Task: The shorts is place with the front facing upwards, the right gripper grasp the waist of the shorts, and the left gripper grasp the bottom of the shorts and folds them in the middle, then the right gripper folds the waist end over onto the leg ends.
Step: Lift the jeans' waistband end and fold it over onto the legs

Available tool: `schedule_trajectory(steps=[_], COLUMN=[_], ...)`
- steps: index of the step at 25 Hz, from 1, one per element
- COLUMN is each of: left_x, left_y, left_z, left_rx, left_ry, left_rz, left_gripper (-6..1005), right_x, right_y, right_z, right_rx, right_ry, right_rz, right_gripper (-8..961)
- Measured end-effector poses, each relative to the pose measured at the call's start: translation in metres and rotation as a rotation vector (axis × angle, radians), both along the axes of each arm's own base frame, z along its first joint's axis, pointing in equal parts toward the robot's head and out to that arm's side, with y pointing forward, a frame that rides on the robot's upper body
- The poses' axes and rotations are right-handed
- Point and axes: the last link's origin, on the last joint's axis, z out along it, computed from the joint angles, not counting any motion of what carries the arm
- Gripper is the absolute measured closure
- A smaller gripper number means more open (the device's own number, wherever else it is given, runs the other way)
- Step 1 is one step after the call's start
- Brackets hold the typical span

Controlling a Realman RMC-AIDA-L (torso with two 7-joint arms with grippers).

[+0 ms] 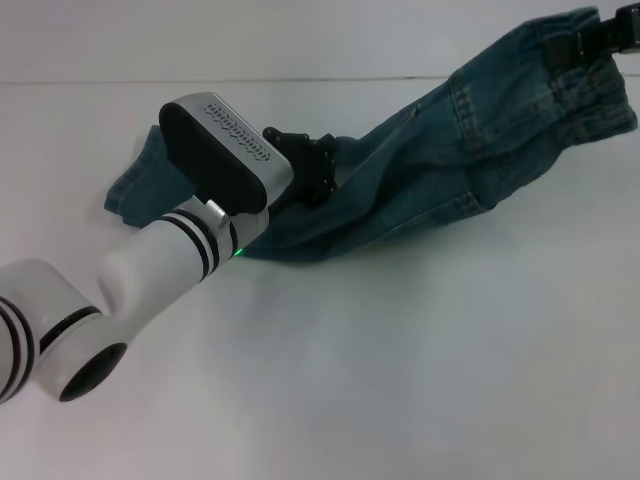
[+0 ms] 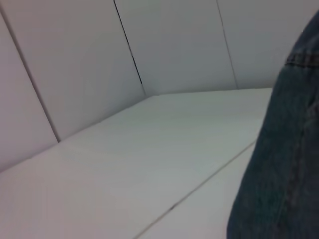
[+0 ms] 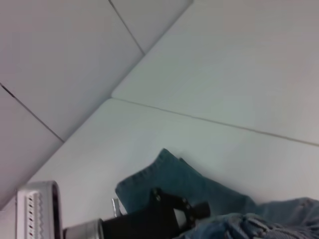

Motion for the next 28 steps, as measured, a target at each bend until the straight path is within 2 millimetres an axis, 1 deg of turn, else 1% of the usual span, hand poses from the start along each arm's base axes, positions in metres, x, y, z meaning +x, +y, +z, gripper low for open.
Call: schedule_trajectory(steps=[6,12,20,28], left_x=[0.003,0.014,0.031,0.041], left_y=[-0.012,-0.021,-0.033,-0.04], left_z=[-0.012,-0.023,-0.036,-0.043], left_rx=[-0.054,-0.123,-0.178,-0.208], left_ry=[-0.022,-0.057,-0.093,-0.112], left_rz=[0.012,-0.003,-0.043,-0.056], left_gripper=[999,999,998,999], right_x=[-0.009,-0.02,-0.026,-0.028], right_y=[0.004,0.007,0.007,0.007], right_z=[-0.001,0.002,0.002,0.001], right_rx=[0.005,0.022,0.018,0.008], right_ry=[0.006,-0.005,-0.009,-0.011], right_rz=[0.022,0.054,0.067,0.077], right_gripper=[852,852,851,852])
